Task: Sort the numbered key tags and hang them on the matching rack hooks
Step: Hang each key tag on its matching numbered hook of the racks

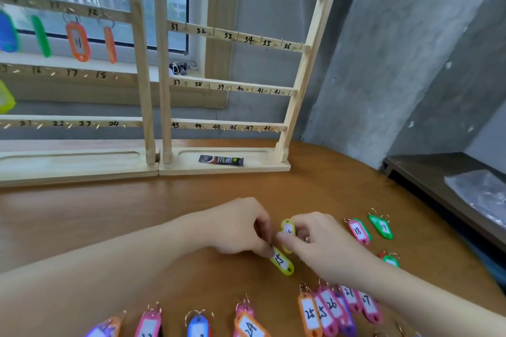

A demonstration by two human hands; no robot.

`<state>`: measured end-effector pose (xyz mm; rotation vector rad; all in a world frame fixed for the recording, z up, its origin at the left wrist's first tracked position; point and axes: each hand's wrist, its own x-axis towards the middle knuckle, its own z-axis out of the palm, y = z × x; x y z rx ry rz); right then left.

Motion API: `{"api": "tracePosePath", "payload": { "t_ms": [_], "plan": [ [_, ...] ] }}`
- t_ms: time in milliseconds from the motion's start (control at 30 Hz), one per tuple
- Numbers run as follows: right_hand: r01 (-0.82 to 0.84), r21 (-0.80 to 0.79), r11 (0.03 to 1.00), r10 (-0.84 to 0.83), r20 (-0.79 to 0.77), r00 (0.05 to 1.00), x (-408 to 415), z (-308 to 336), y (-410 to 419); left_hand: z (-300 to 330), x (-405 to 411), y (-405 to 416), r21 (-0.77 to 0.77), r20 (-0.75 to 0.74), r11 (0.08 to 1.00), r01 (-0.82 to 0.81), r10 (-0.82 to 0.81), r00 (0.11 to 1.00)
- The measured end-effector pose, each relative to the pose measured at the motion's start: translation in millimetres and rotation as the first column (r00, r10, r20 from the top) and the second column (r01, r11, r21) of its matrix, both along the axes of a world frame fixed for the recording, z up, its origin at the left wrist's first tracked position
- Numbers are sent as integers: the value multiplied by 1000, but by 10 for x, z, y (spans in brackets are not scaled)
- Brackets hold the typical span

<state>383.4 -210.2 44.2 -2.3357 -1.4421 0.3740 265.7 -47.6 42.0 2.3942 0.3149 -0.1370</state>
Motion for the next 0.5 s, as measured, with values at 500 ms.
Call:
{"api": "tracePosePath", "payload": {
  "t_ms": [500],
  "plan": [
    [-159, 259, 953, 241, -327, 914, -634, 497, 809, 602, -1228, 972, -195, 427, 873, -448, 486, 762]
  ]
}}
